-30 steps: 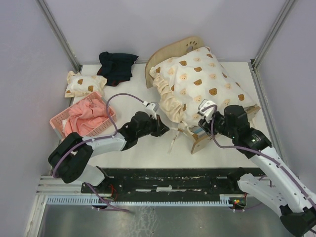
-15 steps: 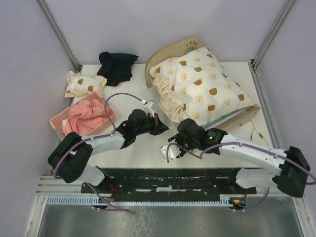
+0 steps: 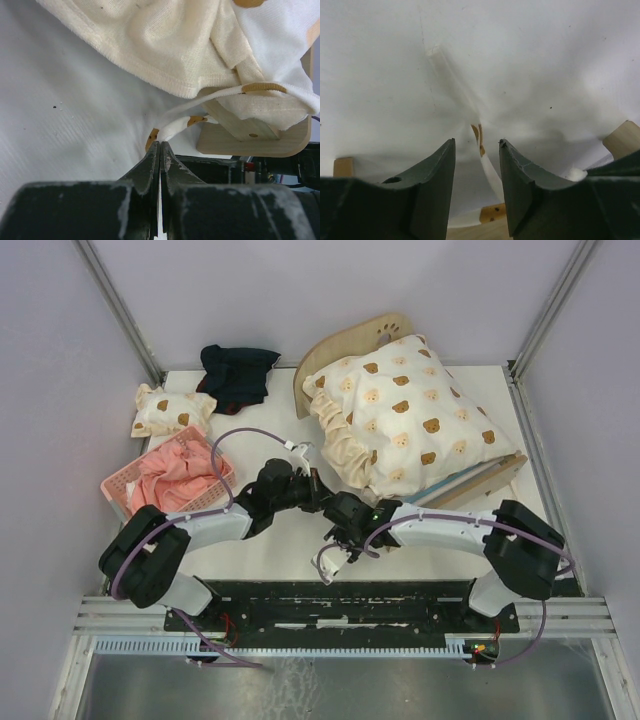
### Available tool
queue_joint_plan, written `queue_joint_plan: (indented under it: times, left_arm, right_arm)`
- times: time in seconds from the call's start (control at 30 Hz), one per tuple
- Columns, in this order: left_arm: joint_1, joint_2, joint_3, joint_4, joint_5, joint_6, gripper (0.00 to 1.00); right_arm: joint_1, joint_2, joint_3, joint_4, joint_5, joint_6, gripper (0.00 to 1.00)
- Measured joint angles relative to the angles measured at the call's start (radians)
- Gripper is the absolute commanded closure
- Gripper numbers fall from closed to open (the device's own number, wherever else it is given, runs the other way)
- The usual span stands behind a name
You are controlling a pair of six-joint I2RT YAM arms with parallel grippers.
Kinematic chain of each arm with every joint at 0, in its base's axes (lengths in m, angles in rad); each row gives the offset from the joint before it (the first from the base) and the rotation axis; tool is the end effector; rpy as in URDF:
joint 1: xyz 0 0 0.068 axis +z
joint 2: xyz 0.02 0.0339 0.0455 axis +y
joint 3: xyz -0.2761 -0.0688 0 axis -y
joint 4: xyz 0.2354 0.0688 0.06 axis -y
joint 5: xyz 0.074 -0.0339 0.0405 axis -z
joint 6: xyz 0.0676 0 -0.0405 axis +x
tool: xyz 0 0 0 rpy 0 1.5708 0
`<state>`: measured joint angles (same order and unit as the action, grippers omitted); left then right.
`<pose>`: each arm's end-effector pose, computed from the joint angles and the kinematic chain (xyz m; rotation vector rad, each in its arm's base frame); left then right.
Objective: Set up the pet bed
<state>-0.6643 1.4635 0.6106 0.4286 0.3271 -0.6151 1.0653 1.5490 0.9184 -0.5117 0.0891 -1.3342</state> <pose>0.2356 -0.2121 0.1934 0.2818 2.1433 -1.1130 0.1497 0.2580 0.1706 -2.5271 1.0116 -0.1996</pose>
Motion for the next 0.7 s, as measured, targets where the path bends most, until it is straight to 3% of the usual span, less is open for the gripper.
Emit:
queue_joint_plan:
  times: [0.27, 0.37, 0.5, 0.7]
  left_arm:
    - [0.007, 0.0, 0.0, 0.001, 0.016, -0.021, 0.97]
    - [0.007, 0.0, 0.0, 0.0, 0.016, -0.022, 0.97]
    - [0.007, 0.0, 0.0, 0.001, 0.016, -0.022, 0.97]
    - [0.009, 0.002, 0.0, 0.001, 0.016, -0.023, 0.97]
  right_arm:
    - [0.0, 0.119, 0.026, 0.047, 0.09, -0.045, 0.61]
    - [0.0, 0.148, 0.027, 0.056, 0.11, -0.055, 0.73]
    - [0.0, 0.148, 0.027, 0.054, 0.113, -0.051, 0.97]
    - [0.0, 0.104, 0.026, 0.034, 0.083, -0.03, 0.98]
